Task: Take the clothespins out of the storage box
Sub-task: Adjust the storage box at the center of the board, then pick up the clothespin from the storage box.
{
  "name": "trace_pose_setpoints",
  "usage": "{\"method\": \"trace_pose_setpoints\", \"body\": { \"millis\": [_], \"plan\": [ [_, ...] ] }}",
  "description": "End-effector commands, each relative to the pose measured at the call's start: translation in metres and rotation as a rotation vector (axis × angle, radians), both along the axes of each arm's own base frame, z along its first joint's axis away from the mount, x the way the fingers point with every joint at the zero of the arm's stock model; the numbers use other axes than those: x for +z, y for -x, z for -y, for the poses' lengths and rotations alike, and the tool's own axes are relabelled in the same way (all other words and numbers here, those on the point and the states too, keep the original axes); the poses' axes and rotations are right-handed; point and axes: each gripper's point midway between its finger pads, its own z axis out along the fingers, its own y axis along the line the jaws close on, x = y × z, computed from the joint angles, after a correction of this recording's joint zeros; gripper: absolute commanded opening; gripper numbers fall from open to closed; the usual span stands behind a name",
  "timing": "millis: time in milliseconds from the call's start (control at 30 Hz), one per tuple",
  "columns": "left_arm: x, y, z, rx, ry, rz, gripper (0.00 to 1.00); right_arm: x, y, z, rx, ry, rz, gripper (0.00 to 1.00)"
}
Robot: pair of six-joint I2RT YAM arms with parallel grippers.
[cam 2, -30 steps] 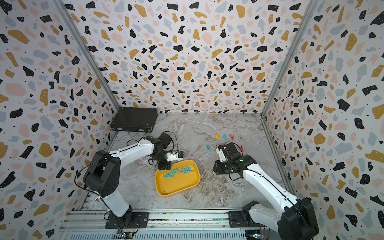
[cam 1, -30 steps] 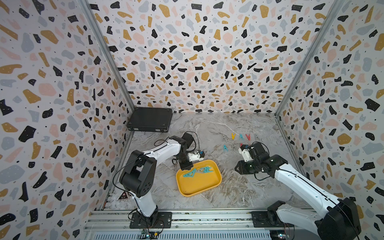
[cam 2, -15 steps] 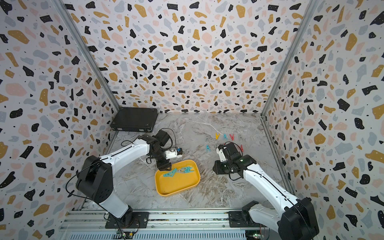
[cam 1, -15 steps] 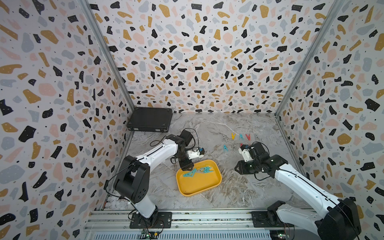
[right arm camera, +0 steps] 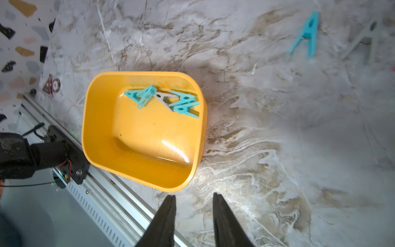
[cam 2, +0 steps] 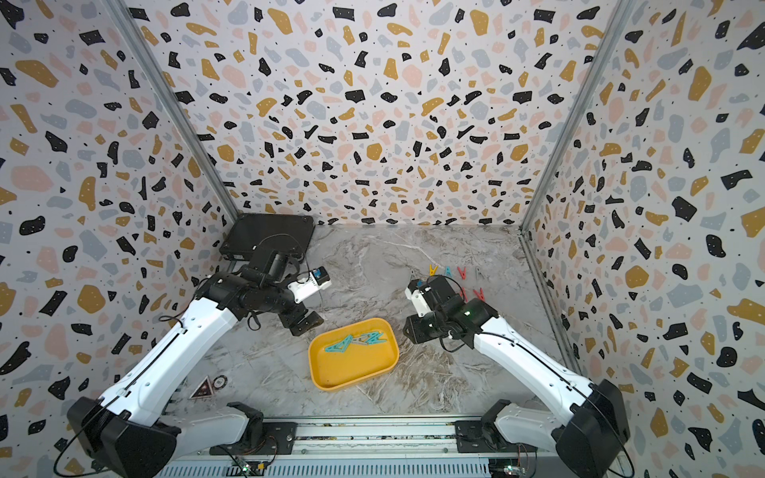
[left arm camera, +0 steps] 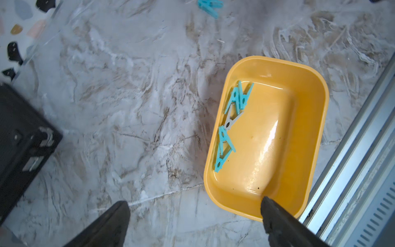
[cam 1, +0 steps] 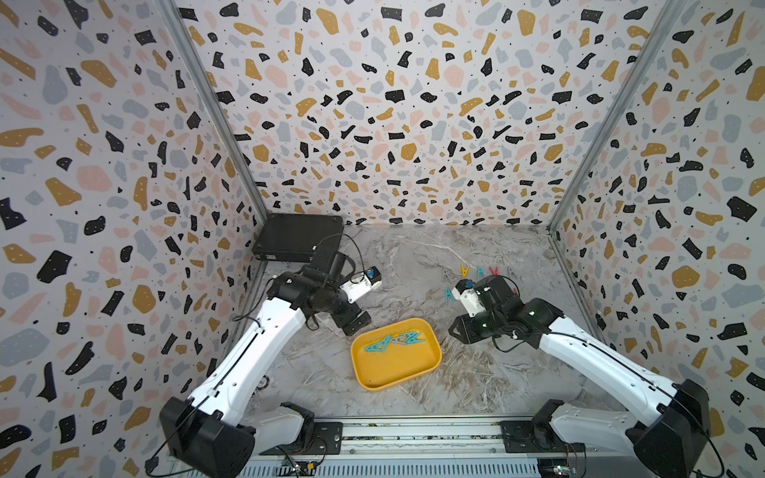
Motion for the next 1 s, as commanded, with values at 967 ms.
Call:
{"method": "trace_pose_setpoints", "body": {
  "millis": [967],
  "plan": [
    [-0.066,-0.008,-0.095,0.58,0.21,-0.207,1.0,-0.087,-0.009,-0.09,0.62,0.424,0.135,0.28]
  ]
}}
